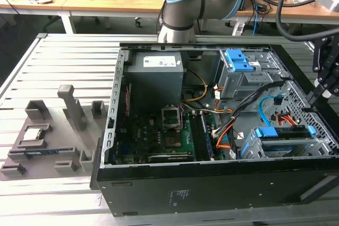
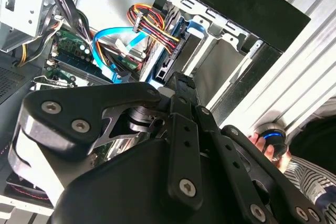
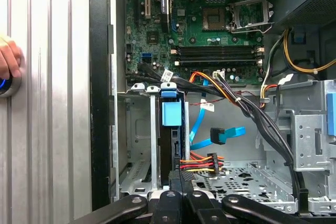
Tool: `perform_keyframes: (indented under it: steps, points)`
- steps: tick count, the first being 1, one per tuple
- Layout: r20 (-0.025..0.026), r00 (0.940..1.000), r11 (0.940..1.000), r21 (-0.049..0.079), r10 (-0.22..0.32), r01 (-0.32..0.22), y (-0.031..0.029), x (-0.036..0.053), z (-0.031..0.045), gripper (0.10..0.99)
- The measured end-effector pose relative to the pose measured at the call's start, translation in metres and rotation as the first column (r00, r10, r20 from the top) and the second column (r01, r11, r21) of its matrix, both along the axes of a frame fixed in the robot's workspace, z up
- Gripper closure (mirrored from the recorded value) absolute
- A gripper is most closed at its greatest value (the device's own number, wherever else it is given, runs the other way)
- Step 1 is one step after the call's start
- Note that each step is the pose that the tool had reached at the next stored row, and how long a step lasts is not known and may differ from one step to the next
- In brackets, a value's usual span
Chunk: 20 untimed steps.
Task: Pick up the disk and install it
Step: 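Insert the first disk wire, then insert the second disk wire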
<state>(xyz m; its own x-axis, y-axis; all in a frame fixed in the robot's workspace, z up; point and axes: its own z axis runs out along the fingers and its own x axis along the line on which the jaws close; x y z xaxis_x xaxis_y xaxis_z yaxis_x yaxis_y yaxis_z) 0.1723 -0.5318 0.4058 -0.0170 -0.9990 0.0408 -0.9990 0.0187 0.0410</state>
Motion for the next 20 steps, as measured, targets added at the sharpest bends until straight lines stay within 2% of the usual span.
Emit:
perform_keyframes:
  steps: [8,11,12,13,15,17,20]
  points:
    - [0.0,1.0,1.0,0.0,0.0,0.0,0.0,0.0,0.0001,0.973]
    - [0.0,1.0,1.0,0.0,0.0,0.0,0.0,0.0,0.0001,0.792]
    - [0.0,1.0,1.0,0.0,0.0,0.0,0.0,0.0,0.0001,0.792]
    - [0.0,1.0,1.0,0.0,0.0,0.0,0.0,0.0,0.0001,0.725]
    - [0.0001,1.0,1.0,0.0,0.0,0.0,0.0012,0.0,0.0003,0.725]
    - [0.0,1.0,1.0,0.0,0.002,-0.002,0.0132,-0.0014,-0.0003,0.725]
    - [0.0,1.0,1.0,0.0,0.005,-0.005,0.0195,-0.0063,-0.0023,0.725]
